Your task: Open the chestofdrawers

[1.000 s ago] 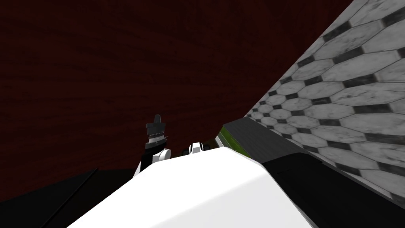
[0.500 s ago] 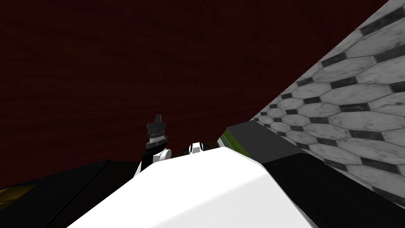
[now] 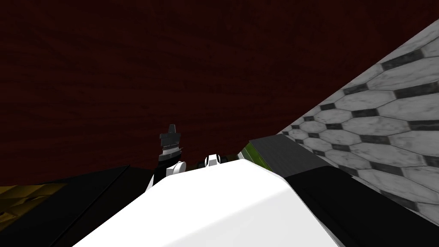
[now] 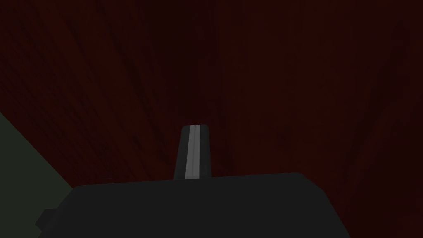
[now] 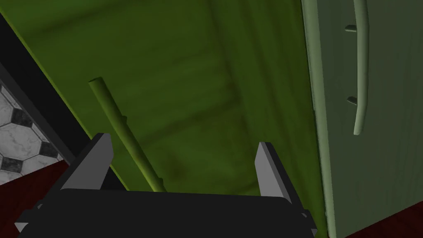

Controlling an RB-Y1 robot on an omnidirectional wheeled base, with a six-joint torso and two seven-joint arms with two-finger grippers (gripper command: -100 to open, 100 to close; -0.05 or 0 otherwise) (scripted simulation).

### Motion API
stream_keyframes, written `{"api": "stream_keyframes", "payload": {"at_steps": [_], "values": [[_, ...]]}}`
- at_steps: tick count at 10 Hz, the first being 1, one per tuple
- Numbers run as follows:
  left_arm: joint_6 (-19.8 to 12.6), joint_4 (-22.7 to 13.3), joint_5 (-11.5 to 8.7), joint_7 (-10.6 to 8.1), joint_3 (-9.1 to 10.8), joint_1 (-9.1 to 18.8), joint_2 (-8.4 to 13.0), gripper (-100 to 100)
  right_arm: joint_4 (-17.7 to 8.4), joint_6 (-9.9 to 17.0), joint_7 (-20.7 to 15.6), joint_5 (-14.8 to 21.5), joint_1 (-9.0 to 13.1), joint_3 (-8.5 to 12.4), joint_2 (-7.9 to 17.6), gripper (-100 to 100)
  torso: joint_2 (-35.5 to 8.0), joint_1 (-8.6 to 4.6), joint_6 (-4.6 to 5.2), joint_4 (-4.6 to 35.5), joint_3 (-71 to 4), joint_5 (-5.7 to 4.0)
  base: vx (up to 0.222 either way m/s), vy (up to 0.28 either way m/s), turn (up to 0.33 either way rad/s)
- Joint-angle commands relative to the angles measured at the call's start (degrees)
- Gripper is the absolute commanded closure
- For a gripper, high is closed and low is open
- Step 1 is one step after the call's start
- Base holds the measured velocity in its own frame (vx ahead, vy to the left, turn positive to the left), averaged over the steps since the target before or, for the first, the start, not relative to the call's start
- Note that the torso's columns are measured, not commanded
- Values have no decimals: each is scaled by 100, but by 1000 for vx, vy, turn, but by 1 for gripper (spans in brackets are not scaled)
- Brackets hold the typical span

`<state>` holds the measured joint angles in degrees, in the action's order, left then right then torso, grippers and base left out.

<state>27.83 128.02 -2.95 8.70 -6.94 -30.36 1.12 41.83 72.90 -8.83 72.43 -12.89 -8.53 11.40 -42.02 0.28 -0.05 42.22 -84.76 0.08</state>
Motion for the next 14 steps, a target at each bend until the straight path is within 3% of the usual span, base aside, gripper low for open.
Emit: {"api": "stream_keyframes", "payload": {"at_steps": [1, 2, 3, 6, 7, 8, 9, 11, 12, 14], "values": [[0, 0, 0, 0, 1, 0, 0, 0, -514, 440, -9, 276, 97, -38, 93, -100, -7, -13, 2, 1, 6, -3, 37, 12, 146], [4, 0, 3, -1, -11, -3, 4, 0, -651, 564, -12, 357, 120, -50, 121, -100, -9, -14, 3, 2, 6, -4, 29, 3, 172], [6, 0, 5, -1, -14, -4, 5, 0, -591, 564, -12, 357, 120, -50, 121, -100, -11, -12, 2, 3, 7, -3, 17, 1, 38], [13, 1, 7, -1, -21, -11, 8, 0, -730, 604, -4, 388, 148, -55, 131, -100, -12, -21, 5, 2, 9, -7, 1, 4, 13], [15, 2, 8, -1, -23, -12, 8, 0, -851, 674, 60, 107, 224, -291, 216, -100, -16, -25, 6, 3, 12, -7, -57, -4, 243], [16, 3, 8, -1, -24, -10, 9, 0, -851, 674, 60, -47, 224, -291, 216, -100, -33, -26, 1, 7, 22, -8, -60, -6, 165], [16, 3, 8, -1, -24, -11, 9, 0, -958, 732, 118, -225, 295, -527, 298, -100, -34, -28, 7, 9, 25, -8, -77, -9, 274], [16, 3, 8, -1, -23, -11, 9, 0, -958, 732, 118, -518, 295, -527, 298, -100, -29, -34, 9, 7, 21, -10, -47, -20, 45], [16, 3, 8, -1, -23, -12, 9, 0, -1065, 789, 176, -716, 366, -762, 381, -100, -15, -30, 8, 3, 13, -9, -58, -7, 276], [16, 3, 8, -1, -24, -12, 9, 0, -1065, 789, 176, -974, 366, -762, 381, -100, -25, -27, 8, 6, 19, -7, -37, -9, 57]]}}
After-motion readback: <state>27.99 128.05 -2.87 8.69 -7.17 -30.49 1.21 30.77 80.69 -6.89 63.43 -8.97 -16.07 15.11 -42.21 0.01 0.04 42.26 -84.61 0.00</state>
